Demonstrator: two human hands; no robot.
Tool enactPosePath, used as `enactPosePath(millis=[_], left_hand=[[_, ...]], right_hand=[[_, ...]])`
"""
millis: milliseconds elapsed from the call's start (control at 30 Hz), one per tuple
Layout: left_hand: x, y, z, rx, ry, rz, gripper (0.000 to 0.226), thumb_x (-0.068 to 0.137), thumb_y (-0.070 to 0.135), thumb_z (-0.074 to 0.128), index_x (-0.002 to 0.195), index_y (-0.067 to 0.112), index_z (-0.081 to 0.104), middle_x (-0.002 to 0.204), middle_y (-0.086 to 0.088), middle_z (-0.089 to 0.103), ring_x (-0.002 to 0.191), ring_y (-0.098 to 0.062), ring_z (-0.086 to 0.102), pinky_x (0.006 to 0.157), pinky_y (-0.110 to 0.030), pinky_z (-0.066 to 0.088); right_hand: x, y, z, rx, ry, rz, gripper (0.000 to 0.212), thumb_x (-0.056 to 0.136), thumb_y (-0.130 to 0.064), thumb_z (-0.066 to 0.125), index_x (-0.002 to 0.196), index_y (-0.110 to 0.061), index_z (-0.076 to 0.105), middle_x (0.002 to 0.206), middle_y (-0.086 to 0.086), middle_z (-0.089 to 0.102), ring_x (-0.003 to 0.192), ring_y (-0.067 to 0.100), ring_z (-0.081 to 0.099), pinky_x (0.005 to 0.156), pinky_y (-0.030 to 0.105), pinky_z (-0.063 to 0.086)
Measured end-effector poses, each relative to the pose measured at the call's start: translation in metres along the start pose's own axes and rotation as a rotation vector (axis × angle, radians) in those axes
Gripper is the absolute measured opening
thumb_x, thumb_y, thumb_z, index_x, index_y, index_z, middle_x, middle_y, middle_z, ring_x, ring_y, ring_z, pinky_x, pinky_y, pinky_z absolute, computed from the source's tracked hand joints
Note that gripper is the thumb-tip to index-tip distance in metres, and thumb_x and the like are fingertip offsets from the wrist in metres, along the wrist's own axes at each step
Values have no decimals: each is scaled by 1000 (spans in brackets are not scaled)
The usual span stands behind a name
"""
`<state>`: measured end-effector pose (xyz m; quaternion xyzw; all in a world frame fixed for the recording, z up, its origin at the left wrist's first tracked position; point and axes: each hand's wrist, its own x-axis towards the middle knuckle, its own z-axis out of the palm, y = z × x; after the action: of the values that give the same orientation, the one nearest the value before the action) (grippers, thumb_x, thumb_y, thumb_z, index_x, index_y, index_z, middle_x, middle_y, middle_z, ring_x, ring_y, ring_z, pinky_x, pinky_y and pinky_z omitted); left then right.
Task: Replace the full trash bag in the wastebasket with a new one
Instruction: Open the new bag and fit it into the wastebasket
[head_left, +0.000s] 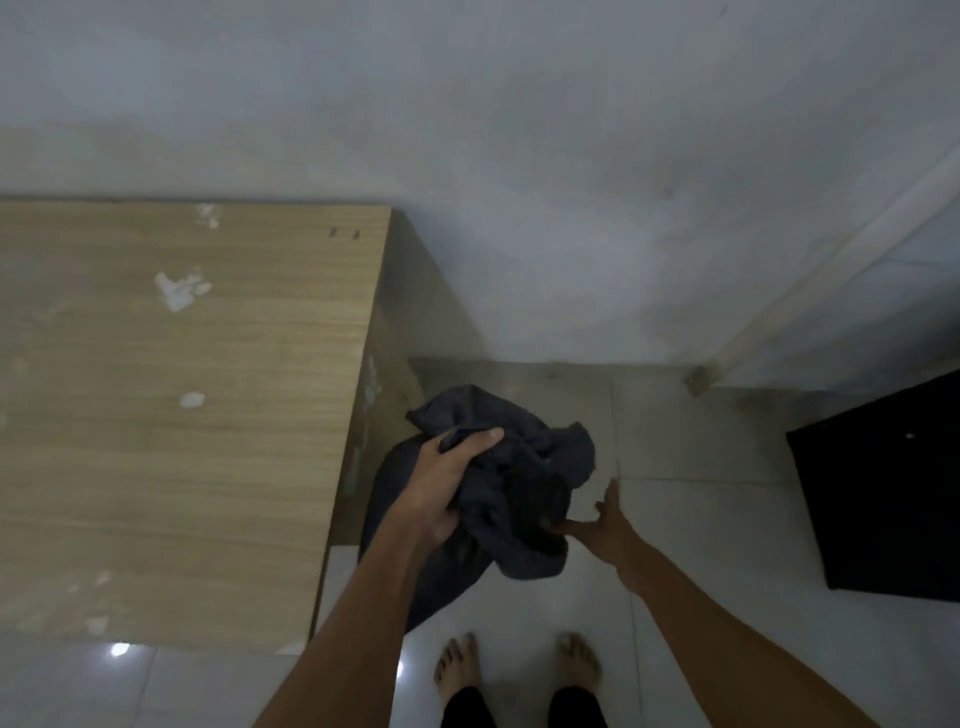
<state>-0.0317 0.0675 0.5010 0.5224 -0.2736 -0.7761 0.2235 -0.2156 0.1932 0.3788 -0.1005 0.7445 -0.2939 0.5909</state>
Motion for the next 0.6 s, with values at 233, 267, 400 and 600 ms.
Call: enactPosePath(millis=[233, 267, 400, 600], left_hand=[[39, -21, -13, 62, 107, 48, 47, 69, 16, 88, 111, 0, 74, 107, -20, 79, 93, -34, 78, 77, -41, 66], [48, -27, -18, 166, 170, 74, 46, 67, 14, 92, 107, -1, 75, 102, -17, 80, 93, -32, 79, 76, -38, 66], [76, -57, -38, 302, 295, 159, 28, 77, 13, 91, 98, 2, 75, 96, -10, 80, 97, -30, 77, 87, -41, 64], [104, -92, -70, 212, 436, 255, 25, 88, 24, 81, 108, 23, 67, 111, -4, 73, 107, -29, 69, 98, -51, 58]], right_hand=[[53, -20, 6, 45, -45, -111, 67, 79, -5, 87, 138, -10, 54, 120, 13, 71, 95, 23, 71, 80, 39, 61], [61, -23, 7, -2, 6, -133, 39, 85, -8, 80, 121, -5, 66, 112, 16, 74, 95, 30, 72, 80, 43, 61], [78, -34, 19, 157, -20, -163, 30, 97, -26, 67, 124, -14, 67, 117, 11, 74, 105, 30, 72, 91, 46, 61], [93, -40, 44, 478, 7, -261, 51, 99, -44, 63, 145, -29, 48, 128, -2, 67, 113, 22, 67, 100, 44, 57]])
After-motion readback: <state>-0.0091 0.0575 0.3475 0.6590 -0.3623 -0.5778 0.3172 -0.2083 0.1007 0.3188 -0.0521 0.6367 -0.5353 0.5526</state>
